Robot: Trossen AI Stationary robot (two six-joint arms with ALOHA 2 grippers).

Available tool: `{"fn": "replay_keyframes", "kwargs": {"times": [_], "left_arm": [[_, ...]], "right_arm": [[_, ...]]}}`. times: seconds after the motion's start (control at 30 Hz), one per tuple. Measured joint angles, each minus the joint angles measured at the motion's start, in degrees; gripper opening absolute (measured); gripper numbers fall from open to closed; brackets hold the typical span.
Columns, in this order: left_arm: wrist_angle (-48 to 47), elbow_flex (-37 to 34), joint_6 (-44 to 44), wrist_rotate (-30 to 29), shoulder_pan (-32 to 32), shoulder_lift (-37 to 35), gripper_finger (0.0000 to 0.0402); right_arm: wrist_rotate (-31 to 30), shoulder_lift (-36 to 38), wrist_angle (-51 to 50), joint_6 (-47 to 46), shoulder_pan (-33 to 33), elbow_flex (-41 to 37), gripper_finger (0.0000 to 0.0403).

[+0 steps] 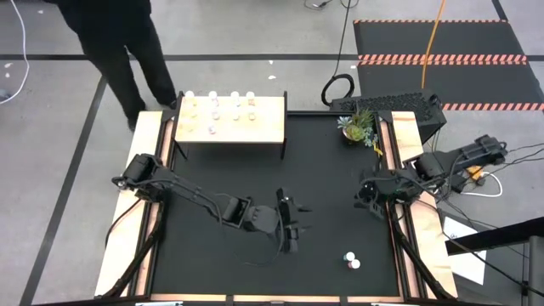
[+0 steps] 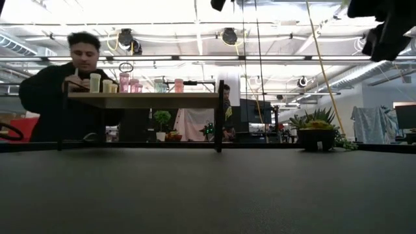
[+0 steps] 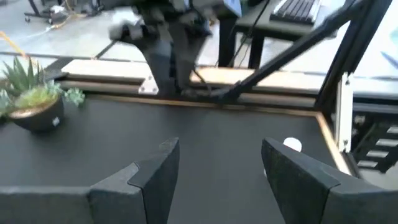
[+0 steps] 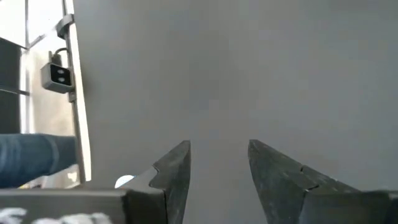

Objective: Pick and place medicine bottles onto shelf by color
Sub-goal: Put the blue medicine bottle aligned with the other blue medicine bottle on the shelf

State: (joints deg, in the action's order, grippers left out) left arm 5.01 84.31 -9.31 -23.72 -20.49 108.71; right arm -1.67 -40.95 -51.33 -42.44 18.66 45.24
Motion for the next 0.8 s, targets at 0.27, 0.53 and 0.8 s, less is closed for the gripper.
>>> {"fn": "replay_keyframes", "kwargs": {"times": [0.27,0.53,0.8], "left_arm": [[2.5,0.0,2.4,7.9,1.7,-0.1,0.0227],[2.7,0.0,-1.9,17.5,2.1,-0.1,0.0227],[1.8,0.0,2.0,17.0,0.0,1.7,0.0227]], "right_arm": [[-6.6,-1.7,5.5,-15.2,11.9,0.0,0.0132],[-9.0,-12.0,11.7,-31.5,21.2,0.0,0.0125],[1.2,-19.1,11.7,-49.3,29.4,0.0,0.0125]]}}
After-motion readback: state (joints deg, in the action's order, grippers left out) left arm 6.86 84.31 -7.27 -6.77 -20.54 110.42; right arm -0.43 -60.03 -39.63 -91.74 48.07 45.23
